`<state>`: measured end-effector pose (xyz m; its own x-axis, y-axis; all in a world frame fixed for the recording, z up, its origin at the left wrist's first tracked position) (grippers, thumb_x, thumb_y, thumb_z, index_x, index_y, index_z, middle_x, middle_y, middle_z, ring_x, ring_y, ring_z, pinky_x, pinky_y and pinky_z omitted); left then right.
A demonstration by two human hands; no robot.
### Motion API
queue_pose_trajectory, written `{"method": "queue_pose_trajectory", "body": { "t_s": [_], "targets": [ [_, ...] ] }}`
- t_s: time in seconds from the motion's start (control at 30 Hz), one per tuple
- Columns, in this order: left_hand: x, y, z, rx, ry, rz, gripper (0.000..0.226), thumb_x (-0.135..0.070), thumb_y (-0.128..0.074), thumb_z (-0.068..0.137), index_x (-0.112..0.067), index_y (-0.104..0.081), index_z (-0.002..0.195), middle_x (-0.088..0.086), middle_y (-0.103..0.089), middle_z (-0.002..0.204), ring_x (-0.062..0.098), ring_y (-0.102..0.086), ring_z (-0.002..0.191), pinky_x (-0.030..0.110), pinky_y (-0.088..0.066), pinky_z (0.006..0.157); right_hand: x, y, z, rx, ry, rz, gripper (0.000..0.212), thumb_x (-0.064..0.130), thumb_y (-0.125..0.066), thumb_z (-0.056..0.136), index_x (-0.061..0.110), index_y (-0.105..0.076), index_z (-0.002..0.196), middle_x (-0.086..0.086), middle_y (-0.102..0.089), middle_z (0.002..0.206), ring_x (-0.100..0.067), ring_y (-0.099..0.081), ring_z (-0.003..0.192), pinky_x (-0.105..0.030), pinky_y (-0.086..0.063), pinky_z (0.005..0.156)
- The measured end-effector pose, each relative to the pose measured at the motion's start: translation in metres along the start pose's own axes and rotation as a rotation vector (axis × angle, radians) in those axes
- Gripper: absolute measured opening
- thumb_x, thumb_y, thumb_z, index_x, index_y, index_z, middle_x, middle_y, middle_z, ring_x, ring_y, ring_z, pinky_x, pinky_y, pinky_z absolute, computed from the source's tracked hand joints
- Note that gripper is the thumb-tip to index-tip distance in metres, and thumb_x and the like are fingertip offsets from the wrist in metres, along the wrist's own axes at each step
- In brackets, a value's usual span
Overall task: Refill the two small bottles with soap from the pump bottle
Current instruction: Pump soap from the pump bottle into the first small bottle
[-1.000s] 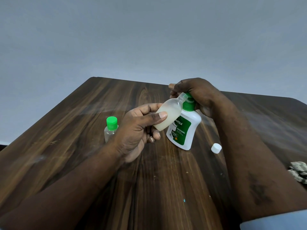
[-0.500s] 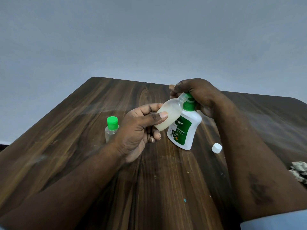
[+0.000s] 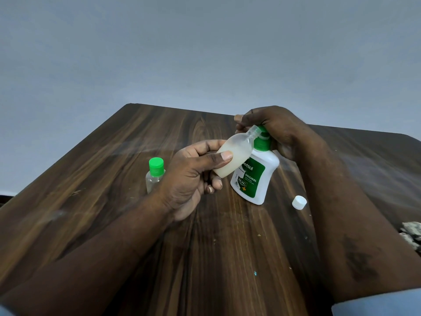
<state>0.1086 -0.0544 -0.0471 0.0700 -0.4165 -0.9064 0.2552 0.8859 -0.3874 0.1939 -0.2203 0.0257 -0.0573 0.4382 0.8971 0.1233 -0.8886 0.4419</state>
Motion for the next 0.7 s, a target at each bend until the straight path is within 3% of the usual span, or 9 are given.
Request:
{"method": "queue_pose_trajectory", "body": {
  "t_s": [0.1,0.27,0.53,0.7],
  "targets": [
    [0.0011,0.0001,-0.0002,0.002,0.003,-0.005,0.042,-0.021,-0.071,0.08,-0.005,-0.068,0.119,0.011,-0.07,0.082,0.01,-0.05,0.043,0.017,-0.034,0.038,-0.0005,-0.0004,-0.0003,0.005,0.004,0.005,0.016,0.027,-0.075,0.089,0.013,-0.079,0.082,-0.017,-0.078,0.11,-0.027,-0.068,0.088,-0.042,-0.055,0.084],
    [0.0018,0.0011,0.0003,0.0,0.004,-0.001,0.041,-0.02,-0.07,0.082,-0.005,-0.068,0.119,0.011,-0.07,0.081,0.011,-0.05,0.042,0.017,-0.034,0.037,0.0026,-0.0001,-0.0026,-0.001,0.03,0.003,0.019,0.027,-0.074,0.093,0.009,-0.077,0.088,-0.015,-0.078,0.105,-0.022,-0.067,0.081,-0.031,-0.053,0.068],
    [0.0006,0.0002,0.0006,0.001,0.006,-0.009,0.041,-0.021,-0.071,0.081,-0.005,-0.069,0.118,0.01,-0.07,0.081,0.011,-0.05,0.042,0.017,-0.033,0.037,0.0043,0.0017,-0.0019,0.001,0.031,0.0,0.02,0.031,-0.076,0.091,0.011,-0.077,0.085,-0.013,-0.079,0.104,-0.021,-0.068,0.081,-0.032,-0.053,0.071],
    [0.0013,0.0005,0.0001,-0.004,0.008,-0.001,0.044,-0.021,-0.071,0.08,-0.004,-0.067,0.121,0.011,-0.07,0.082,0.011,-0.05,0.043,0.017,-0.034,0.038,0.0011,-0.0017,-0.0033,0.011,0.009,0.009,0.023,0.037,-0.082,0.083,0.015,-0.079,0.081,-0.014,-0.079,0.107,-0.025,-0.068,0.085,-0.041,-0.054,0.082]
  ]
}}
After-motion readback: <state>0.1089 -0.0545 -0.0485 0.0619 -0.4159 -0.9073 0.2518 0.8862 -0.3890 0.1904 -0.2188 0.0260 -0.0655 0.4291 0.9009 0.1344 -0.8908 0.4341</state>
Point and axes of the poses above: each hand's wrist, its own z-axis towards the middle knuckle, its own y-axis out of the back of the hand, x = y × z, the point moved 5 cm from there along z, towards the middle knuckle
